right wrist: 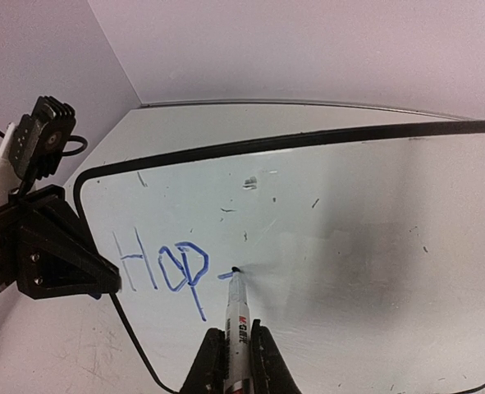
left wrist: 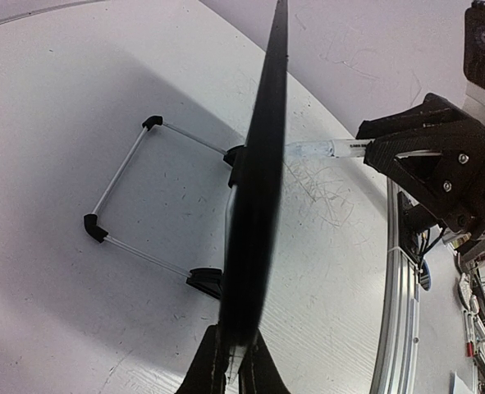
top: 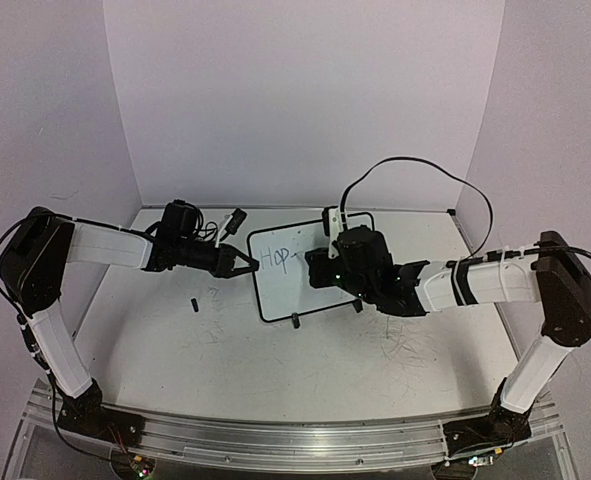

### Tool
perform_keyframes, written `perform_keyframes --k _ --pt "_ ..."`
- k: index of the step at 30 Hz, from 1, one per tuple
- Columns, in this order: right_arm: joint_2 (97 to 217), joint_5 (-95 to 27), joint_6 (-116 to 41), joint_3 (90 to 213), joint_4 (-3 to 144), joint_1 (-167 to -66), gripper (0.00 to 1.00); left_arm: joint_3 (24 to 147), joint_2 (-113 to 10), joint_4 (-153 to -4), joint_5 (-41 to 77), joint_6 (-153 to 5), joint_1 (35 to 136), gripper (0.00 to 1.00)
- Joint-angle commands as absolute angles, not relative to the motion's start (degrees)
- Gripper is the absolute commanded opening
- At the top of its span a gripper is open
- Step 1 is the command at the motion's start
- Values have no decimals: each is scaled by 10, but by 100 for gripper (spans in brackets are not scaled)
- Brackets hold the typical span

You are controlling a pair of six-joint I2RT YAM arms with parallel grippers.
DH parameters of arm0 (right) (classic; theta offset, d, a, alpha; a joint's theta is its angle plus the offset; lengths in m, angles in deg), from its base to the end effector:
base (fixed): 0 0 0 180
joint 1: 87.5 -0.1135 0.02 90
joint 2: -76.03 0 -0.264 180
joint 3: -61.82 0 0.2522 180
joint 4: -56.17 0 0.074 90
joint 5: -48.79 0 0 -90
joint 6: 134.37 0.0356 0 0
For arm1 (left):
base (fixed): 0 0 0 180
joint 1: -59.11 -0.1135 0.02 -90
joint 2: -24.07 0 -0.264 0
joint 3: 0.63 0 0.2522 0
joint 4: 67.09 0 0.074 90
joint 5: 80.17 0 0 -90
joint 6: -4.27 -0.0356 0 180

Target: Write a sentence on the whiteboard

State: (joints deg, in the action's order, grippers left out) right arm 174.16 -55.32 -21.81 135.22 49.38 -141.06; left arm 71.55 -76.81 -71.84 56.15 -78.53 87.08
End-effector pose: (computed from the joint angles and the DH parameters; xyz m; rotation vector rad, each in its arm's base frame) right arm 0.2384 0.3083 0.2359 -0.3472 1.8998 0.6751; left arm 0.3176 -0.1978 0.1973 0.8693 2.0144 -1.2194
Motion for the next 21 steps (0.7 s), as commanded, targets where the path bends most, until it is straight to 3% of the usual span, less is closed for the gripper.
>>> perform_keyframes --k 1,21 --pt "1729 -574 -226 1378 470 -1408 0 722 -741 -737 554 -792 866 0" --pt "1748 -546 -220 1382 476 -1411 0 723 -742 -737 554 -793 866 0"
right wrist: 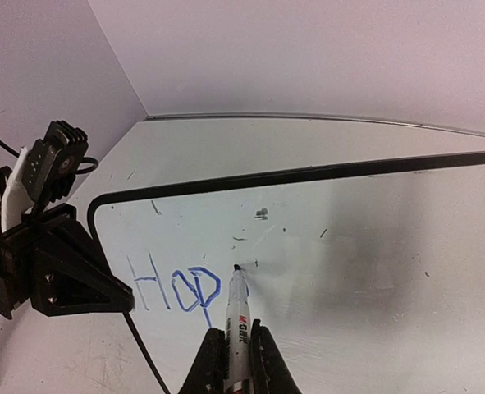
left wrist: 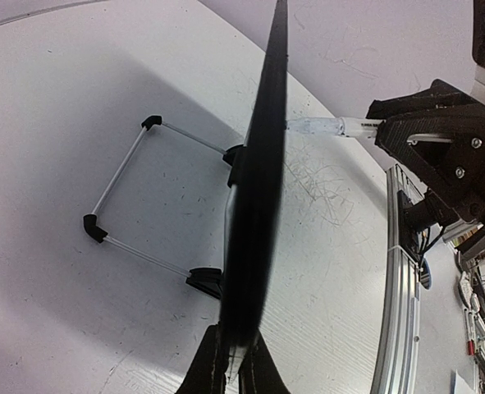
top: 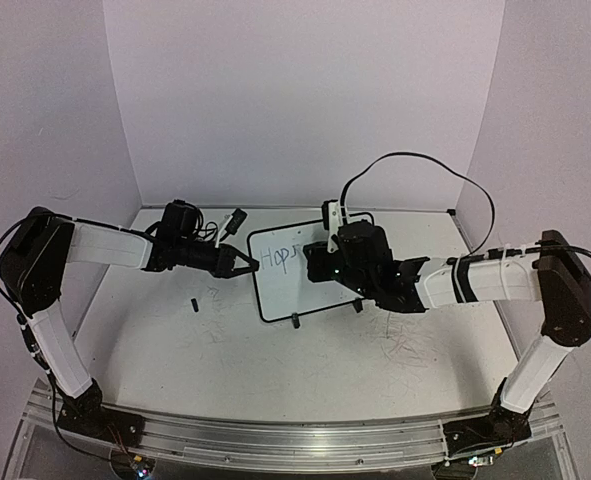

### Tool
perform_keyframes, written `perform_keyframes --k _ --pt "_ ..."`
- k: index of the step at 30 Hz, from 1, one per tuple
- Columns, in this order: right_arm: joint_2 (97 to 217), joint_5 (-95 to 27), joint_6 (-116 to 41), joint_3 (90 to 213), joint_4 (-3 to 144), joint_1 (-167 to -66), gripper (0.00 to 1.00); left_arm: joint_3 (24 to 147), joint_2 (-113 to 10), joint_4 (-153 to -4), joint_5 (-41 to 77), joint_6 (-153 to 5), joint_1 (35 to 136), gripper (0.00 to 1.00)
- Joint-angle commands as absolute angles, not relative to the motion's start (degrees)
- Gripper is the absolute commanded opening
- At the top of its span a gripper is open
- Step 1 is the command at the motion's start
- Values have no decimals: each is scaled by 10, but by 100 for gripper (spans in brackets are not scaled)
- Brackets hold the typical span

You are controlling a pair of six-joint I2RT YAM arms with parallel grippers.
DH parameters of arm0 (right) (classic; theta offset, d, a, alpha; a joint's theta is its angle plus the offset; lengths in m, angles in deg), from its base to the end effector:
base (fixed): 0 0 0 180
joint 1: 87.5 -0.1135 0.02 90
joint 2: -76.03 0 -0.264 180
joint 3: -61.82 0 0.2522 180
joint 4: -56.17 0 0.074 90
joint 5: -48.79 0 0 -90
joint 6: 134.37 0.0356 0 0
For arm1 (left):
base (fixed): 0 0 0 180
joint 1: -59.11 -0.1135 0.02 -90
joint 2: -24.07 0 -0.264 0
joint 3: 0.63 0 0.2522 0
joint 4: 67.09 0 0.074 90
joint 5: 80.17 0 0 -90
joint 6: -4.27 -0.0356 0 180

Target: Write a sentence on the whiteboard

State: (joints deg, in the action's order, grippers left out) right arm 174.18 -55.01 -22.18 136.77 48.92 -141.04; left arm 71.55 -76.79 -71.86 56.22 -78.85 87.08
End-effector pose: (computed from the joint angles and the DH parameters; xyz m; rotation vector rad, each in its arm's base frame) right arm 0.2407 0.3115 0.2456 -0.3448 1.8678 0.6950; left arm 0.3175 -0.1978 0.1974 0.8751 2.0103 -1.2176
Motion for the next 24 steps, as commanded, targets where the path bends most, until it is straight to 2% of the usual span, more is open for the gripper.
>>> perform_keyframes --k 1,24 --pt "1748 -546 -218 1378 477 -1411 0 723 -742 -737 554 -793 866 0" --pt "1753 -542 -202 1365 502 -1414 0 724 -742 -737 553 -792 866 0"
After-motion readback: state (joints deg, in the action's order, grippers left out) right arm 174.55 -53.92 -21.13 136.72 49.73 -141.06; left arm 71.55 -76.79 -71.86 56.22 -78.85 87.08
